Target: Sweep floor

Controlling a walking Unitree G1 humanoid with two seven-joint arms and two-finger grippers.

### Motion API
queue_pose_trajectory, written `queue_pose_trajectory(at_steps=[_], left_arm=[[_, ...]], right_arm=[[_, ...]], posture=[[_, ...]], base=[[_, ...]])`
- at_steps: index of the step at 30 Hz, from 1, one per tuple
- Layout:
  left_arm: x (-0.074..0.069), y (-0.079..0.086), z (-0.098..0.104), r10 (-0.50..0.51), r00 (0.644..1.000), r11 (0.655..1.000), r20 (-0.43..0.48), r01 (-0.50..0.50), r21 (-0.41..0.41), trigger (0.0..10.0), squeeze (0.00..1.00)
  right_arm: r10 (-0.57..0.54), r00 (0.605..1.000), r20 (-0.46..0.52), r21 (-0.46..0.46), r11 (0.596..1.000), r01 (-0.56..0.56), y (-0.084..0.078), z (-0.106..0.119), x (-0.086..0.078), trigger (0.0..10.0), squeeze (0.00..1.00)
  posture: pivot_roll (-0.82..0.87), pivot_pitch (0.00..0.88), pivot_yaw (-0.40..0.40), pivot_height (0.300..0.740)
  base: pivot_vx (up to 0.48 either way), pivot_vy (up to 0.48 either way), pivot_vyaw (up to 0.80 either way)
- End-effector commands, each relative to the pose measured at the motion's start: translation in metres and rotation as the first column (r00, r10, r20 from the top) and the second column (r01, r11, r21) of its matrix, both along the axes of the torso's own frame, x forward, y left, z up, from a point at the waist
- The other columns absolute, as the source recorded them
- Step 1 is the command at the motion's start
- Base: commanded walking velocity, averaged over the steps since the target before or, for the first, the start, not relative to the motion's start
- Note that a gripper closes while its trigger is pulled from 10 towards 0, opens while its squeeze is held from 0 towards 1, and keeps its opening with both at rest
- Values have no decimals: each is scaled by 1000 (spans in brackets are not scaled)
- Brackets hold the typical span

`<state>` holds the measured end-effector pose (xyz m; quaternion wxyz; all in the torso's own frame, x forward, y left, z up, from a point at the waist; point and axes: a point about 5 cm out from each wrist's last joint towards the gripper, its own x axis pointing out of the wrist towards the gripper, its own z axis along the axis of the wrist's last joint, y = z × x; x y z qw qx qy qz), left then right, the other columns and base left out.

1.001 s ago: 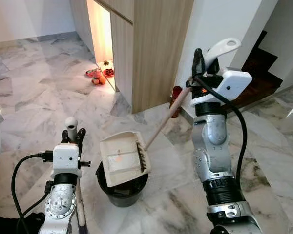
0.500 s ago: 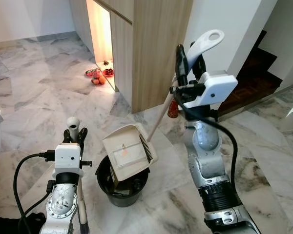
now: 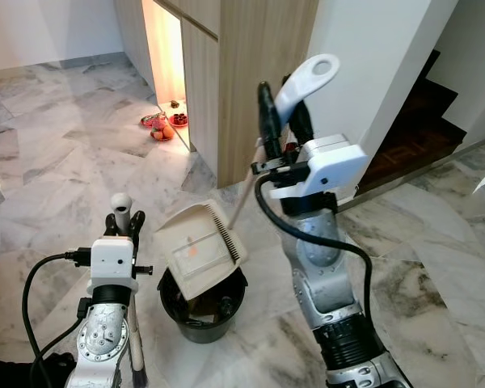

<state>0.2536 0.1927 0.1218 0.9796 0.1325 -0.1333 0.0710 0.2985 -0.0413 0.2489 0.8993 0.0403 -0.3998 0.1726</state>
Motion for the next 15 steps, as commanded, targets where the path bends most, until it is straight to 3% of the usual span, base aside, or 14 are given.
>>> queue_pose_trajectory(at_steps=[1,15], left_arm=[[2,-2,10,-11,999,1000,50,10,22,10000,0],[1,-4,10,-21,999,999,50,19,34,10000,0]], right_arm=[[9,991,133,10,1000,-10,3,17,-14,10000,0],[54,978,204,-79,996,-39,21,14,-29,10000,0]], posture=[[118,45,-68,740],[117,50,-68,740]], base=[[0,0,0],[0,0,0]])
